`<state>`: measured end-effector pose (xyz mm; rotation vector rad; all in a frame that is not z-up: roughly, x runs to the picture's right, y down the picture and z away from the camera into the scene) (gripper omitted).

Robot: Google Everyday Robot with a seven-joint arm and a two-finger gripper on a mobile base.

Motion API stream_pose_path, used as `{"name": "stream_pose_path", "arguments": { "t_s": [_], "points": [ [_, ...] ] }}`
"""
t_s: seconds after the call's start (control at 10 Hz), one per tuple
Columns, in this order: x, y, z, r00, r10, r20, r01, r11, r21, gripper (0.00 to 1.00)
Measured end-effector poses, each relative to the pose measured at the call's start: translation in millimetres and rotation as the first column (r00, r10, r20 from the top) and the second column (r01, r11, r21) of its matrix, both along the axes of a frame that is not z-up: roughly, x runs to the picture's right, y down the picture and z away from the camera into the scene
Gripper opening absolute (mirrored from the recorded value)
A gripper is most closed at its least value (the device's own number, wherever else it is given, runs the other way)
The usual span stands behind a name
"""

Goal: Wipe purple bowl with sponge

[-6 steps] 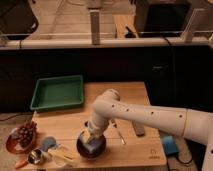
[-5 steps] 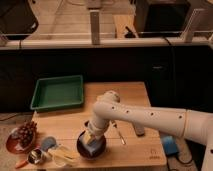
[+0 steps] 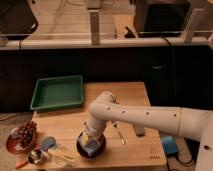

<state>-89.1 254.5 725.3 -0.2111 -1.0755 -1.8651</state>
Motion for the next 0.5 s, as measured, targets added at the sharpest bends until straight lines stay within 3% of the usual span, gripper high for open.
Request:
{"name": "stream_pose_path", "arguments": {
  "t_s": [0.3,0.5],
  "points": [
    [-25.0,8.3,-2.0,0.997,-0.051,0.064,0.053,0.9978,-0.039,0.0],
    [-23.7,11.7,-9.8,0.992,-0.104,0.067,0.109,0.9914,-0.073,0.0]
  ]
}}
